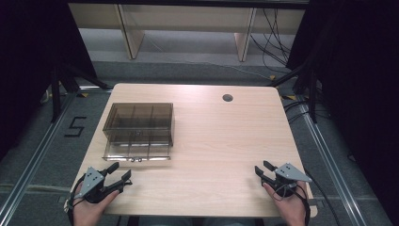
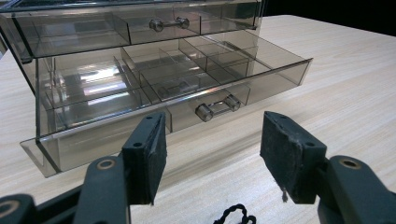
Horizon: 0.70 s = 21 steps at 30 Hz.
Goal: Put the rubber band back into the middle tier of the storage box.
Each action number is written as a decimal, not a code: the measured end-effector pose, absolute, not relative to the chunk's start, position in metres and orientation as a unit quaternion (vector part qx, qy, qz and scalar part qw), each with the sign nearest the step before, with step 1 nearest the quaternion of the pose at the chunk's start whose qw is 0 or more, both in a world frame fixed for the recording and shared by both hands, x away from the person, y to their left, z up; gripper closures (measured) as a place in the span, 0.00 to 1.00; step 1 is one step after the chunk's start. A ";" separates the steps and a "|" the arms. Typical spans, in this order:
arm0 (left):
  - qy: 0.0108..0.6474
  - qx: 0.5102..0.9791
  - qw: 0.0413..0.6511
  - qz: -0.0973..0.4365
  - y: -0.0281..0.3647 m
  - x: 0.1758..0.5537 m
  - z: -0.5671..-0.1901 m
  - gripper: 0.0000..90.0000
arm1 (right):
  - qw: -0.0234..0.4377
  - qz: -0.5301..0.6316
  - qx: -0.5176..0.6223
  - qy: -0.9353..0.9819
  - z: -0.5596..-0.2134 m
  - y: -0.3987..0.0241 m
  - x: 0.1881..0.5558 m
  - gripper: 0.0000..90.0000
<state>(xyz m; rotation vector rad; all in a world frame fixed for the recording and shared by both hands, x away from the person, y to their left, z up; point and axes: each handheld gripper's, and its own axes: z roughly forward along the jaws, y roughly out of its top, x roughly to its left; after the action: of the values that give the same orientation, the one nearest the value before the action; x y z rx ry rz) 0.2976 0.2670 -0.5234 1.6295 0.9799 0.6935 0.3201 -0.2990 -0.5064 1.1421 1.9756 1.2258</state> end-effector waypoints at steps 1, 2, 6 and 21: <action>0.412 0.682 0.530 0.289 0.267 0.297 -0.523 0.45 | 0.272 0.455 0.424 0.734 -0.506 -0.299 0.320 0.62; 0.413 0.681 0.531 0.289 0.267 0.297 -0.523 0.45 | 0.272 0.455 0.424 0.734 -0.506 -0.299 0.320 0.62; 0.409 0.681 0.535 0.288 0.266 0.297 -0.522 0.45 | 0.276 0.451 0.422 0.736 -0.506 -0.299 0.320 0.62; 0.391 0.762 0.456 0.242 0.274 0.305 -0.504 0.49 | 0.275 0.450 0.418 0.740 -0.505 -0.298 0.321 0.61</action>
<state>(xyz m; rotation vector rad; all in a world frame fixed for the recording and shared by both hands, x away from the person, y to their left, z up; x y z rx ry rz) 0.3054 0.2737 -0.5039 1.8789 0.9652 0.5963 0.3213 -0.2978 -0.5049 1.1222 1.9883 1.2088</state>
